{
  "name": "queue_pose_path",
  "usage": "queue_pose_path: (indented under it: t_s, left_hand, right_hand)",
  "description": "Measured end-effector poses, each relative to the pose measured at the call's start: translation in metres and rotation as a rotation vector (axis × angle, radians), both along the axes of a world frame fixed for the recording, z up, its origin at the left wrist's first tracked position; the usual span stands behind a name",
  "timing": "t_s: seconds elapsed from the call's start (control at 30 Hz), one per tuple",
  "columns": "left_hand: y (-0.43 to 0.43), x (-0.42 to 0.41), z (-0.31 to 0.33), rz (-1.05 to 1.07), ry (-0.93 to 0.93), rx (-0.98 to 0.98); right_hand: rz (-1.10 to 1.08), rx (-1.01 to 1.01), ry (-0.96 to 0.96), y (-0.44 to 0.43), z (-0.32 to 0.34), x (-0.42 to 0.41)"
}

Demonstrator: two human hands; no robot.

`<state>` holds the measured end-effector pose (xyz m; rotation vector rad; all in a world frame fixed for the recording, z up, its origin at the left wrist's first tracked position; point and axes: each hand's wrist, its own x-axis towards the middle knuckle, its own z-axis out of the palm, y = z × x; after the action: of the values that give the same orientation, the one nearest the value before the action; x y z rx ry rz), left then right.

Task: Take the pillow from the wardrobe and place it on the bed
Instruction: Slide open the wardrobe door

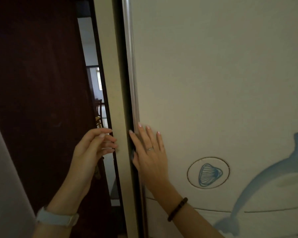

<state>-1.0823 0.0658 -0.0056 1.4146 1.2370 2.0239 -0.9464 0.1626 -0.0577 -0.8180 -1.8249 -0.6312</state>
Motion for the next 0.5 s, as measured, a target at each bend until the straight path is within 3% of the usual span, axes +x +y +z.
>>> queue_pose_path:
  t_s: [0.5]
  left_hand:
    - [0.039, 0.06, -0.017, -0.365, -0.008, -0.037]
  right_hand:
    - [-0.243, -0.096, 0.055, 0.001, -0.001, 0.071]
